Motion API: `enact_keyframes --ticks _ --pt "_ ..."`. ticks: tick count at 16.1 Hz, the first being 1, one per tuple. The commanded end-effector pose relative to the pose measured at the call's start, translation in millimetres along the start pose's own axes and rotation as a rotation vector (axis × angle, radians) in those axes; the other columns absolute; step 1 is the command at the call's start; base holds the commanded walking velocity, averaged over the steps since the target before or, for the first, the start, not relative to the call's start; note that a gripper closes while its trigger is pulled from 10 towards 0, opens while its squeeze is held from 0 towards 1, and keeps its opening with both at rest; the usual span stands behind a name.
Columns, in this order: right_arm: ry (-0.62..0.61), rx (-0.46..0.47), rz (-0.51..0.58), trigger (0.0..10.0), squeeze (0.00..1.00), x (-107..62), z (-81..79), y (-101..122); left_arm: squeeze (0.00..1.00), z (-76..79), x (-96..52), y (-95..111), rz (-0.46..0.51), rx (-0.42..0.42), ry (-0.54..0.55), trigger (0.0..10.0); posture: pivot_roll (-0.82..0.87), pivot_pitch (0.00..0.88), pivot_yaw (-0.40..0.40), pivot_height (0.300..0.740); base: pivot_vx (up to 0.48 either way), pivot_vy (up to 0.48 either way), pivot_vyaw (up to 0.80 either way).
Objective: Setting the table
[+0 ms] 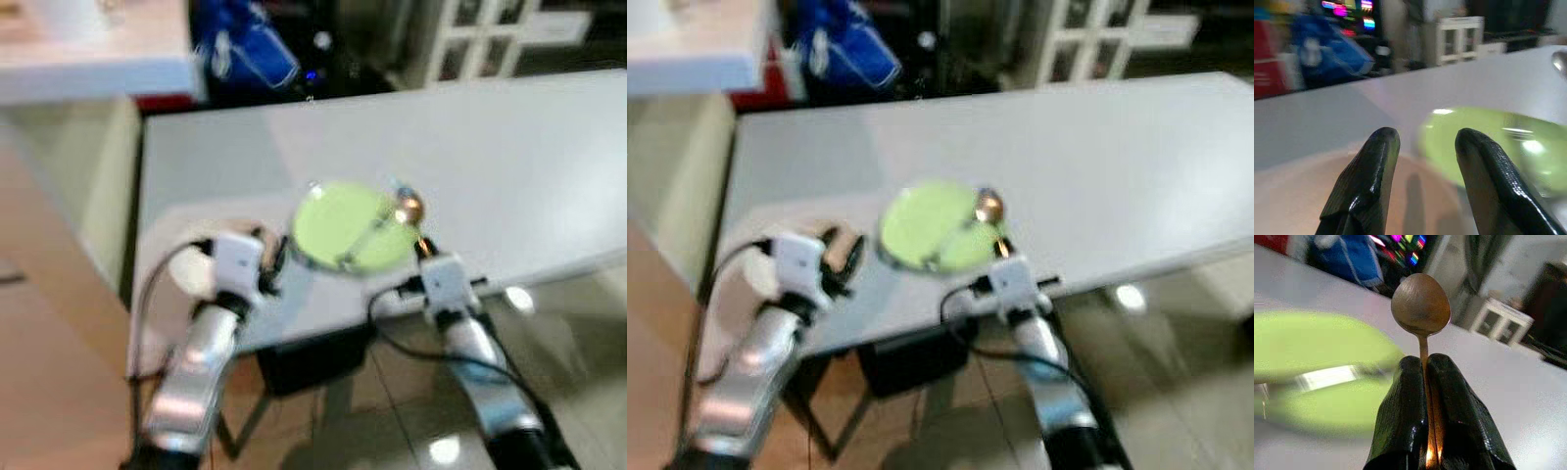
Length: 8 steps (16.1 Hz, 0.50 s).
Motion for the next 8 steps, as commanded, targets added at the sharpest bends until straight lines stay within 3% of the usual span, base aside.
enact_keyframes --ticks 1,4,8 --pt "0.022 0.009 0.045 10.0 0.0 4.1 -7.2 11 0.0 -5.0 -3.5 -2 -0.008 0.006 0.017 10.0 0.09 0.0 -0.014 0.74 0.0 0.0 0.0" --pt "0.025 0.016 0.056 10.0 0.0 8.3 -8.0 16 0.0 -6.9 -2.4 -2 -0.004 -0.001 0.024 10.0 0.1 0.0 -0.014 0.74 0.0 0.0 0.0" --pt "-0.016 0.031 0.093 10.0 0.0 30.5 7.5 31 0.0 -6.6 -1.3 -1 -0.009 -0.006 0.025 10.0 0.1 0.0 -0.01 0.74 0.0 0.0 0.0"
Point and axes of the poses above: a point about 5 cm out from each wrist's last joint towards the gripper, its own x axis pointing out of the wrist towards the gripper, its own y axis along the axis of the wrist's last joint, z = x × y, the point moved 1 cm from there along x, pointing out of the wrist towards the gripper, and after that the axes turned 3 degrees about -x, right-handed, at the moved point
